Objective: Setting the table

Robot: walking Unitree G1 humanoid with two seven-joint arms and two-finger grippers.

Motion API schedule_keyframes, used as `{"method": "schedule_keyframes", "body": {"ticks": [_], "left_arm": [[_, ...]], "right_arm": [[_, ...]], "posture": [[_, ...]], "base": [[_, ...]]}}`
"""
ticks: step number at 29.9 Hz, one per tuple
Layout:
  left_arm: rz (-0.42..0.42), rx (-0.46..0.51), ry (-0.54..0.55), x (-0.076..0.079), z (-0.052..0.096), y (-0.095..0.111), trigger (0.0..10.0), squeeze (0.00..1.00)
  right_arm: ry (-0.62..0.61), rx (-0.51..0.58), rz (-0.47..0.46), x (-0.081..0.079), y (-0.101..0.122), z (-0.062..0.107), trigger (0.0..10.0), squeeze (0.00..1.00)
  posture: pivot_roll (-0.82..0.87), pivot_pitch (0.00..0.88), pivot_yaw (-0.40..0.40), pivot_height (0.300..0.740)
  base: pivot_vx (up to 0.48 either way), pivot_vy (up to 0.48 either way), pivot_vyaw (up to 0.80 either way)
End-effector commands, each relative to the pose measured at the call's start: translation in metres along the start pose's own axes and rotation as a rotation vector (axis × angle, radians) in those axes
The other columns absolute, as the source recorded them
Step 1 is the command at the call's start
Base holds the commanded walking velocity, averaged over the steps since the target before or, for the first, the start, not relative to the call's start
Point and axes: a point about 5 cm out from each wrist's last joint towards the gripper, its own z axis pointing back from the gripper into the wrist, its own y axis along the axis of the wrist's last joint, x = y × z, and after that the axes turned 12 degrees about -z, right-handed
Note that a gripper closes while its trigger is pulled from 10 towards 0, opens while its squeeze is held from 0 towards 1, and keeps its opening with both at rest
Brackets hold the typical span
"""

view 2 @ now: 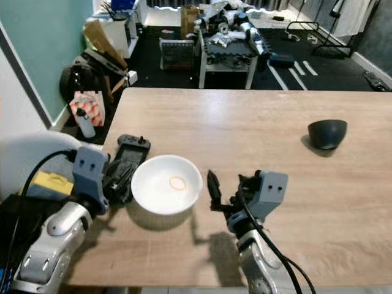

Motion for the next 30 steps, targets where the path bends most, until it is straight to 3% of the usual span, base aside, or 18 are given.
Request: {"method": "schedule_keyframes", "body": {"ticks": [1,13,16,18,21,22,25,30], "left_arm": [[-0.021,-0.006,-0.048,0.000,0.005,-0.002,10.0,0.00],[-0.063,-0.011,-0.148,-0.010,0.009,-0.002,10.0,0.00],[-0.156,0.017,-0.302,-0.015,0.013,0.005,10.0,0.00],[-0.179,0.023,-0.342,-0.016,0.014,0.007,10.0,0.00],[-0.252,0.035,-0.565,-0.006,0.018,0.007,10.0,0.00],[-0.252,0.035,-0.565,-0.006,0.018,0.007,10.0,0.00],[-0.305,0.026,-0.746,-0.004,0.021,0.005,10.0,0.00],[-0.317,0.025,-0.824,-0.005,0.023,0.006,10.0,0.00]], "right_arm": [[-0.023,-0.013,-0.001,0.004,-0.004,0.004,10.0,0.00],[-0.014,-0.017,-0.003,0.001,-0.006,0.002,10.0,0.00],[-0.014,-0.019,0.007,0.003,-0.005,0.003,10.0,0.00],[-0.015,-0.019,0.008,0.003,-0.004,0.003,10.0,0.00],[-0.017,-0.021,0.008,0.003,-0.004,0.002,10.0,0.00],[-0.017,-0.021,0.008,0.003,-0.004,0.002,10.0,0.00],[-0.016,-0.018,0.010,0.002,-0.003,0.001,10.0,0.00],[-0.017,-0.016,0.013,0.002,-0.002,0.002,10.0,0.00]], "posture": [[0.05,0.119,0.104,0.740],[0.05,0.115,0.102,0.740],[0.05,0.118,0.098,0.740],[0.06,0.123,0.095,0.740],[0.05,0.137,0.091,0.740],[0.05,0.137,0.091,0.740],[0.04,0.156,0.096,0.740],[0.04,0.166,0.097,0.740]], "base": [[0.000,0.000,0.00],[0.000,0.000,0.00],[0.000,0.000,0.00],[0.000,0.000,0.00],[0.000,0.000,0.00],[0.000,0.000,0.00],[0.000,0.000,0.00],[0.000,0.000,0.00]]}}
